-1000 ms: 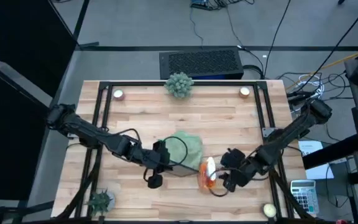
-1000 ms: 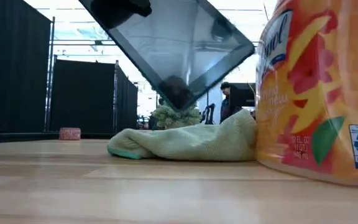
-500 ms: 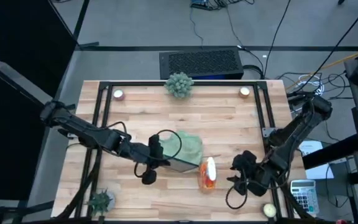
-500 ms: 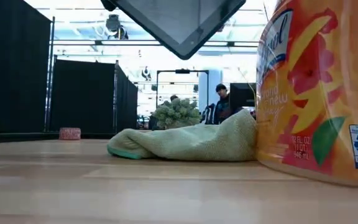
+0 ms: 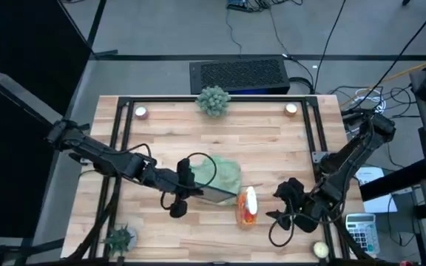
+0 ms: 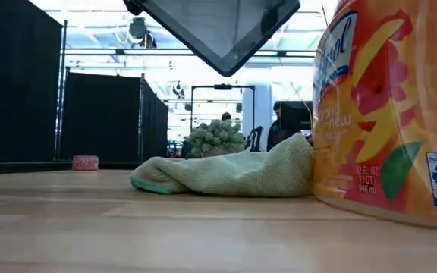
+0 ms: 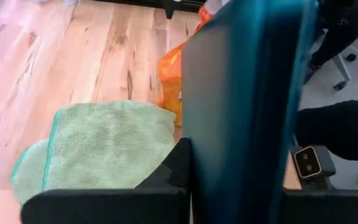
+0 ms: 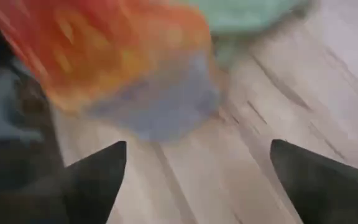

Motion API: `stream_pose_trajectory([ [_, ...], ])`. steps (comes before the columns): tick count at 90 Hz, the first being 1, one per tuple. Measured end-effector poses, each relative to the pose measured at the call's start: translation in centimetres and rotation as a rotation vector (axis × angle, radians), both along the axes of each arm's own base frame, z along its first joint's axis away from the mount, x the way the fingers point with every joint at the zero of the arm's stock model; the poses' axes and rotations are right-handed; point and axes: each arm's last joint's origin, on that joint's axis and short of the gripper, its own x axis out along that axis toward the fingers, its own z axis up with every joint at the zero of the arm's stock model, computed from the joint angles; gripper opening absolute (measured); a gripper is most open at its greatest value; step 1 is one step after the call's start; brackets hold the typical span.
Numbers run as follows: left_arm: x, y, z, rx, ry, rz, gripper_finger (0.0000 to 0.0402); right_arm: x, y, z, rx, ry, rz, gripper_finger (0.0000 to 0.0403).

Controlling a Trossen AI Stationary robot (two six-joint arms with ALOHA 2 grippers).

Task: Apply microfiber cloth
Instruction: Spray the cellphone using the spray bottle

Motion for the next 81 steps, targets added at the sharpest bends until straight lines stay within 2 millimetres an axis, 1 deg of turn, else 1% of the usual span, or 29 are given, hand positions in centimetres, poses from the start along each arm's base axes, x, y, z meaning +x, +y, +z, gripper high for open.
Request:
stream_pose_trajectory([
  [8, -0.1, 0.7, 0.4, 0.036, -0.020, 0.007, 0.0008, -0.2, 1.3, 0.7, -0.031, -0.124, 0.075, 0.0362],
  [17, 0.2, 1.9, 0.7, 0.076, -0.065, 0.020, 0.0008, -0.6, 2.1, 1.3, -0.119, -0.274, 0.049, 0.0362],
  [24, 0.6, 3.3, 0.2, 0.069, -0.085, 0.038, 0.0008, -0.6, 2.5, 1.3, -0.190, -0.342, 0.021, 0.0362],
  [34, 1.2, 5.0, -1.1, 0.031, -0.134, 0.039, 0.0008, -0.4, 2.8, 1.1, -0.260, -0.373, 0.012, 0.0362],
  [41, 1.5, 6.2, -1.5, -0.003, -0.176, 0.042, 0.0008, -0.1, 2.8, 1.1, -0.320, -0.400, -0.007, 0.0362],
  [47, 1.6, 6.9, -2.0, -0.029, -0.207, 0.035, 0.0008, 0.3, 2.9, 1.2, -0.347, -0.415, -0.002, 0.0361],
  [57, 1.7, 7.5, -2.4, -0.047, -0.228, 0.024, 0.0008, 1.3, 2.8, 1.3, -0.402, -0.427, 0.014, 0.0361],
  [71, 1.7, 7.7, -2.6, -0.038, -0.239, 0.018, 0.0008, 2.8, 1.8, 1.5, -0.491, -0.416, 0.025, 0.0361],
  [81, 1.7, 7.7, -2.6, -0.033, -0.241, 0.009, 0.0008, 3.7, 1.1, 1.4, -0.460, -0.381, 0.062, 0.0361],
])
